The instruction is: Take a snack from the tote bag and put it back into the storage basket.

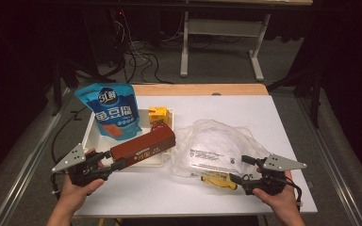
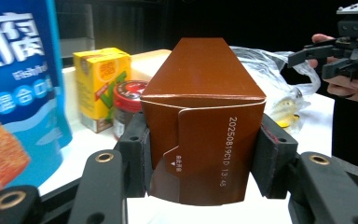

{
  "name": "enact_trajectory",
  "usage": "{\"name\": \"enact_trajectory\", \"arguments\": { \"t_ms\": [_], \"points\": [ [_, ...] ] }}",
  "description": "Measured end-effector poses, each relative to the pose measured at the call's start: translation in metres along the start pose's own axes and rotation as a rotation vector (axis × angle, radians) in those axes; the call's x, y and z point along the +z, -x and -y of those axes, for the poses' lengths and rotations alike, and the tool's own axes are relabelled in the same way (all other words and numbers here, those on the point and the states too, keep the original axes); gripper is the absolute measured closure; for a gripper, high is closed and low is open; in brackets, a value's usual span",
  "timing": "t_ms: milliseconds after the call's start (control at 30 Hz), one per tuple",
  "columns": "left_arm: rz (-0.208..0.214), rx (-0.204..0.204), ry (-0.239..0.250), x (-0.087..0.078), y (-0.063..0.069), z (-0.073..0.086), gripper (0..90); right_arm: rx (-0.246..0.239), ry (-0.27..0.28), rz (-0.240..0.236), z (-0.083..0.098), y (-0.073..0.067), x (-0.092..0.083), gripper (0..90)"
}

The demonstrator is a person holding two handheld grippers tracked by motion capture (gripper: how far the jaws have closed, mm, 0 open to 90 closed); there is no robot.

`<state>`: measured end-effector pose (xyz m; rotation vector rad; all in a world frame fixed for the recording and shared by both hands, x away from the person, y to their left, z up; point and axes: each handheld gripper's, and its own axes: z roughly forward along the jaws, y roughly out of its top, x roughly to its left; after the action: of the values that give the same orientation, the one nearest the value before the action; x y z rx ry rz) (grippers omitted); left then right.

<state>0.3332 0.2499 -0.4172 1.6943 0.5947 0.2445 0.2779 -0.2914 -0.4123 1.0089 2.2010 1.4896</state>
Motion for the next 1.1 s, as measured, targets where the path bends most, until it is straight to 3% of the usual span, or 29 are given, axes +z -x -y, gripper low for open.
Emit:
{"name": "enact_trajectory", "arguments": {
  "t_ms": [233,633,1100],
  "points": [
    [-0.021,-0.012,-0.010,-0.010,-0.005,0.005,48.6,0.001,0.000,0.005,0.000,0.001,0.000,17.0],
    [-0.056,-0.036,-0.076,-0.015,-0.015,0.022,48.5,0.006,0.001,0.015,0.001,0.003,-0.001,17.1],
    [-0.024,-0.080,-0.120,-0.015,-0.028,0.037,48.1,0.006,-0.004,0.016,0.002,0.003,0.000,17.2]
  ]
}}
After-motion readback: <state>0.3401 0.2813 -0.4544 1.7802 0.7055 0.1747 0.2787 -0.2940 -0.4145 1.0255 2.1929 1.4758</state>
